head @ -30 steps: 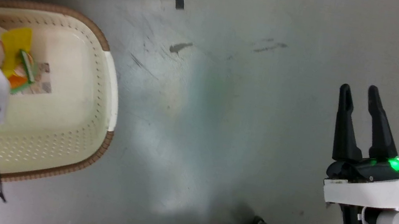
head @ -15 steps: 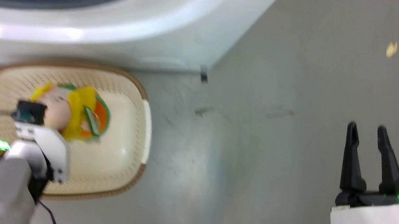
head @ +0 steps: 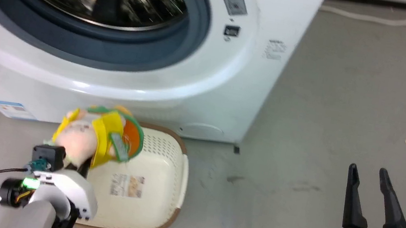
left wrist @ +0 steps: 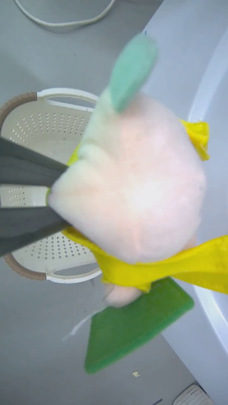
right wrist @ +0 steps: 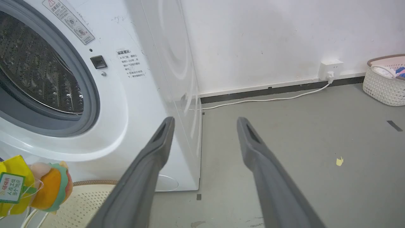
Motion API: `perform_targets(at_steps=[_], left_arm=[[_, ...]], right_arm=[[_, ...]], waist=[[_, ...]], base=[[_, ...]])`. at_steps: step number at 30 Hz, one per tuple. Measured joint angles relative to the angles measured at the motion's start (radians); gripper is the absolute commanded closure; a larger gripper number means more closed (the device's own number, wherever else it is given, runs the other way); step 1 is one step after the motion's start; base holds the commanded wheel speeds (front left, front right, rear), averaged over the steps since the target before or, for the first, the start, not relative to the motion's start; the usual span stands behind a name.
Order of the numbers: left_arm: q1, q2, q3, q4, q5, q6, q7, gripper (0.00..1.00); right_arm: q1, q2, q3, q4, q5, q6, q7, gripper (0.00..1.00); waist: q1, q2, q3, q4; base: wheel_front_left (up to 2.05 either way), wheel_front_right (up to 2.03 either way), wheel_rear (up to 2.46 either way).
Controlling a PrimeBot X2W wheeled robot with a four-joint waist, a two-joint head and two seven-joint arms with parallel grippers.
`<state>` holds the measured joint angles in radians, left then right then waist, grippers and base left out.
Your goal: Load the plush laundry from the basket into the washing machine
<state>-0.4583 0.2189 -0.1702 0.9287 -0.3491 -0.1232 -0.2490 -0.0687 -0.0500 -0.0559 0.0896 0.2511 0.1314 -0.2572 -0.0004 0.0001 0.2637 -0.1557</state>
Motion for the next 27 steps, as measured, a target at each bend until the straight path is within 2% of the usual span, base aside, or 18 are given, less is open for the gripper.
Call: perform_targets(at_steps=[8,12,14,20,27], left_arm=[[0.107,-0.005,0.088,-0.407,0.036,0.018,-0.007,1.00],[0.120,-0.017,0.105,-0.534,0.061,0.027,-0.007,1.00],[0.119,-0.002,0.103,-0.592,0.104,0.040,-0.007,1.00],[0.034,0.032,0.121,-0.652,0.119,0.059,0.021,1.00],[-0.147,0.135,0.147,-0.676,0.126,0.065,0.170,1.00]], right_arm=[[0.005,0.000,0.013,-0.004,-0.006,0.000,0.000,0.00],[0.005,0.000,0.027,-0.005,-0.006,0.000,0.000,0.00],[0.003,0.000,0.031,-0.008,-0.006,0.000,0.000,0.00],[-0.007,0.000,0.046,-0.023,-0.003,0.000,0.000,0.00],[-0.063,0.000,0.054,-0.040,0.052,0.000,0.000,0.00]], waist=[[0.0002,0.0000,-0.037,0.047],[0.0002,0.0000,-0.026,0.037],[0.0003,0.0000,-0.013,0.028],[0.0004,0.0000,0.055,-0.002],[0.0005,0.0000,0.165,-0.061]], base=[[0.00,0.00,0.00],[0.00,0.00,0.00],[0.00,0.00,0.00],[0.00,0.00,0.00],[0.00,0.00,0.00]])
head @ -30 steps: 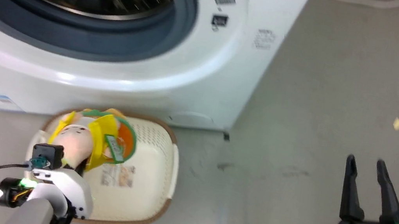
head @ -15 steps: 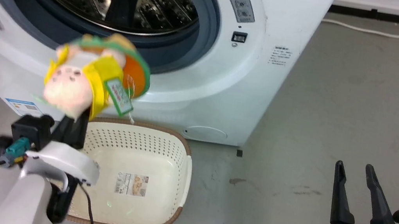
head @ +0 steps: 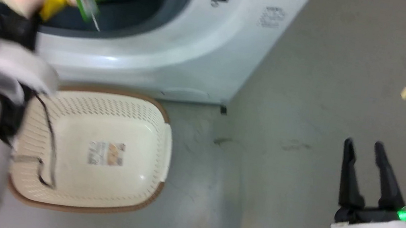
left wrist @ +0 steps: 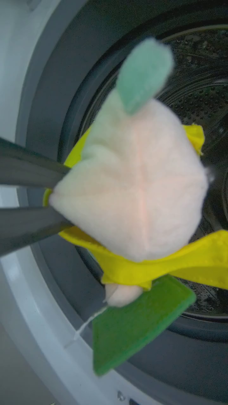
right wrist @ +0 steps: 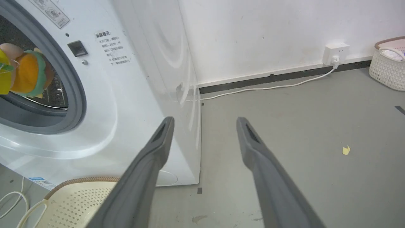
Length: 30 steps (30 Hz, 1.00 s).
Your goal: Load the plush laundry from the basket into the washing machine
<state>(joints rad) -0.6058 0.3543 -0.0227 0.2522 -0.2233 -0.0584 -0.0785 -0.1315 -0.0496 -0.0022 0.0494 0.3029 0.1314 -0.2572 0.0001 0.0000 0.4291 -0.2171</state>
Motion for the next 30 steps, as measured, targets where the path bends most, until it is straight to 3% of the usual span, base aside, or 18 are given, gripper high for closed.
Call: perform_targets(at_steps=[6,10,15,22,29,30], left_arm=[[-0.208,0.103,0.012,0.038,-0.018,-0.027,0.184,1.00],[-0.365,0.172,0.008,0.145,-0.036,-0.042,0.331,1.00],[-0.515,0.250,-0.030,0.267,0.006,-0.050,0.432,1.00],[-0.649,0.273,-0.087,0.407,0.055,-0.050,0.519,1.00],[-0.709,0.278,-0.120,0.492,0.063,-0.050,0.525,1.00],[-0.709,0.274,-0.125,0.502,0.063,-0.050,0.517,0.67]], right_arm=[[-0.052,0.000,0.008,-0.004,0.063,0.000,0.000,0.00],[-0.077,0.000,0.041,0.004,0.108,0.000,0.000,0.00],[-0.103,0.000,0.054,0.007,0.141,0.000,0.000,0.00],[-0.116,0.000,0.072,0.004,0.149,0.000,0.000,0.00],[-0.140,0.000,0.063,-0.019,0.148,0.000,0.000,0.00],[-0.142,0.000,0.059,-0.021,0.147,0.000,0.000,0.00]], waist=[[0.0000,0.0000,0.105,-0.065],[0.0001,0.0000,0.171,-0.109],[0.0001,0.0000,0.235,-0.163],[0.0000,0.0000,0.287,-0.203],[0.0000,0.0000,0.294,-0.197],[0.0000,0.0000,0.292,-0.194]], base=[[0.00,0.00,0.00],[0.00,0.00,0.00],[0.00,0.00,0.00],[0.00,0.00,0.00],[0.00,0.00,0.00],[0.00,0.00,0.00]])
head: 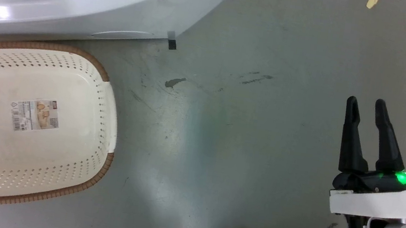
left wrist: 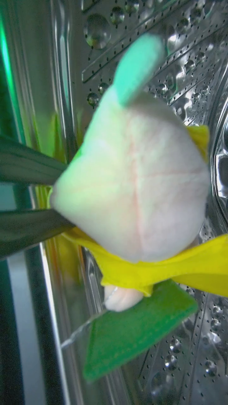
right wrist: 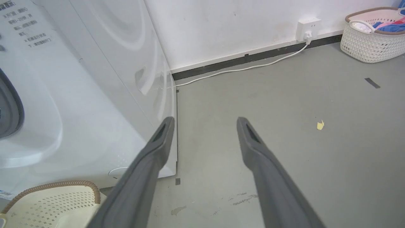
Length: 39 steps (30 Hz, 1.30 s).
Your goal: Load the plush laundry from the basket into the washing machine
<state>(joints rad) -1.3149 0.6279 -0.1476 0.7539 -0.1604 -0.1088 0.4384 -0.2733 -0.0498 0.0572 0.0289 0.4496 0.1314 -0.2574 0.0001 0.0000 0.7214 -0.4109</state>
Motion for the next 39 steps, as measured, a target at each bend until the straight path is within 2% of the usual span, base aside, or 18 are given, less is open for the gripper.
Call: perform_targets(at_steps=[1,5,10,22,27,31,39], left_arm=[[0.000,-0.007,-0.004,0.008,0.000,0.000,-0.010,0.00],[0.005,-0.028,-0.028,0.044,0.000,-0.002,-0.062,0.00],[0.066,-0.072,-0.021,0.091,-0.039,-0.006,-0.177,0.00],[0.401,-0.208,-0.027,0.099,-0.169,-0.017,-0.542,0.00],[0.539,-0.256,-0.024,0.011,-0.213,-0.017,-0.649,0.00],[0.667,-0.274,-0.009,-0.130,-0.224,-0.010,-0.685,0.00],[1.000,-0.343,0.047,-0.492,-0.207,0.090,-0.695,0.00]], right_arm=[[0.000,0.000,-0.004,-0.001,-0.001,0.000,0.000,0.00],[0.000,0.000,-0.015,-0.003,-0.026,0.000,0.000,0.00],[0.002,0.000,-0.036,-0.004,-0.068,0.000,0.000,0.00],[0.099,0.000,-0.084,-0.008,-0.189,0.000,0.000,0.00],[0.151,0.000,-0.081,-0.007,-0.220,0.000,0.000,0.00],[0.186,0.000,-0.080,-0.007,-0.238,0.000,0.000,0.00],[0.228,0.000,-0.070,-0.008,-0.249,0.000,0.000,0.00]], waist=[[0.0000,0.0000,-0.002,0.004],[0.0000,0.0000,-0.021,0.023],[0.0000,0.0000,-0.078,0.048],[-0.0004,0.0000,-0.327,0.137],[-0.0005,0.0000,-0.436,0.192],[-0.0005,0.0000,-0.514,0.239],[-0.0004,0.0000,-0.633,0.318]], base=[[0.00,0.00,0.00],[0.00,0.00,0.00],[0.00,0.00,0.00],[0.00,0.00,0.00],[0.00,0.00,0.00],[0.00,0.00,0.00],[0.00,0.00,0.00]])
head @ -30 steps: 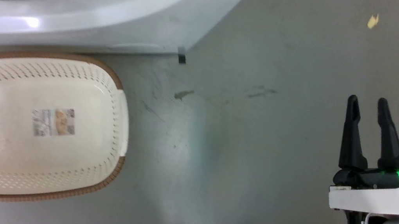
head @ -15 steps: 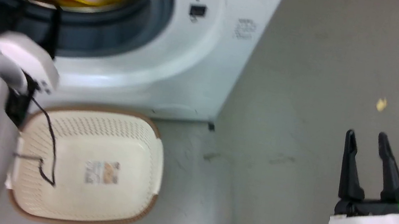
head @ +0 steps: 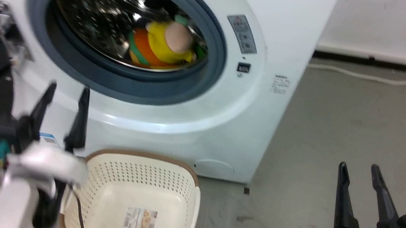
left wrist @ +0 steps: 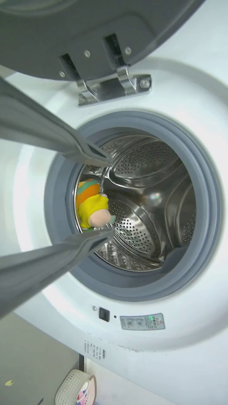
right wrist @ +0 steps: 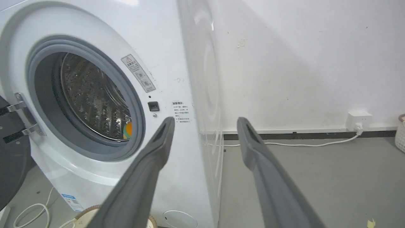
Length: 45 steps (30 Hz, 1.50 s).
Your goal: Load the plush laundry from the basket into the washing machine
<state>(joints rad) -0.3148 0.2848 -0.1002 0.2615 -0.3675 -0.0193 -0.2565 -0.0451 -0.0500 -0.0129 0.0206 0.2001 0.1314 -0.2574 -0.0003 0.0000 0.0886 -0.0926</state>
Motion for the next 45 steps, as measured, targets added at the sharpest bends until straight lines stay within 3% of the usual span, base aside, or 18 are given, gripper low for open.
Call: perform_targets(at_steps=[1,4,6,12,22,23,45], left_arm=[[0.179,-0.023,0.000,-0.146,0.094,0.046,0.000,0.00],[0.239,-0.031,-0.013,-0.173,0.146,0.063,0.000,0.00],[0.305,-0.071,-0.023,-0.179,0.176,0.088,-0.001,0.00],[0.352,-0.109,-0.040,-0.158,0.208,0.099,-0.001,0.00],[0.356,-0.125,-0.030,-0.135,0.229,0.070,-0.001,0.00],[0.356,-0.124,-0.030,-0.134,0.228,0.070,0.001,1.00],[0.355,-0.139,-0.015,-0.148,0.244,0.067,0.036,1.00]], right_arm=[[0.028,0.000,0.005,0.000,0.000,0.000,0.000,0.00],[0.046,0.000,0.016,0.004,-0.004,0.000,0.000,0.00],[0.062,0.000,0.024,0.007,-0.010,0.000,0.000,0.00],[0.075,0.000,0.021,0.010,-0.009,0.000,0.000,0.00],[0.084,0.000,0.030,0.023,-0.034,0.000,0.000,0.00],[0.083,0.000,0.030,0.023,-0.034,0.000,0.001,1.00],[0.082,0.000,0.028,0.021,-0.052,0.000,0.036,1.00]], waist=[[-0.0001,0.0000,-0.046,0.028],[0.0002,0.0000,-0.058,0.040],[0.0002,0.0000,-0.071,0.047],[0.0003,0.0000,-0.080,0.059],[0.0003,0.0000,-0.089,0.083],[0.0003,0.0000,-0.089,0.083],[0.0004,0.0000,-0.089,0.084]], base=[[0.00,0.00,0.00],[0.00,0.00,0.00],[0.00,0.00,0.00],[0.00,0.00,0.00],[0.00,0.00,0.00],[0.00,0.00,0.00],[0.00,0.00,0.00]])
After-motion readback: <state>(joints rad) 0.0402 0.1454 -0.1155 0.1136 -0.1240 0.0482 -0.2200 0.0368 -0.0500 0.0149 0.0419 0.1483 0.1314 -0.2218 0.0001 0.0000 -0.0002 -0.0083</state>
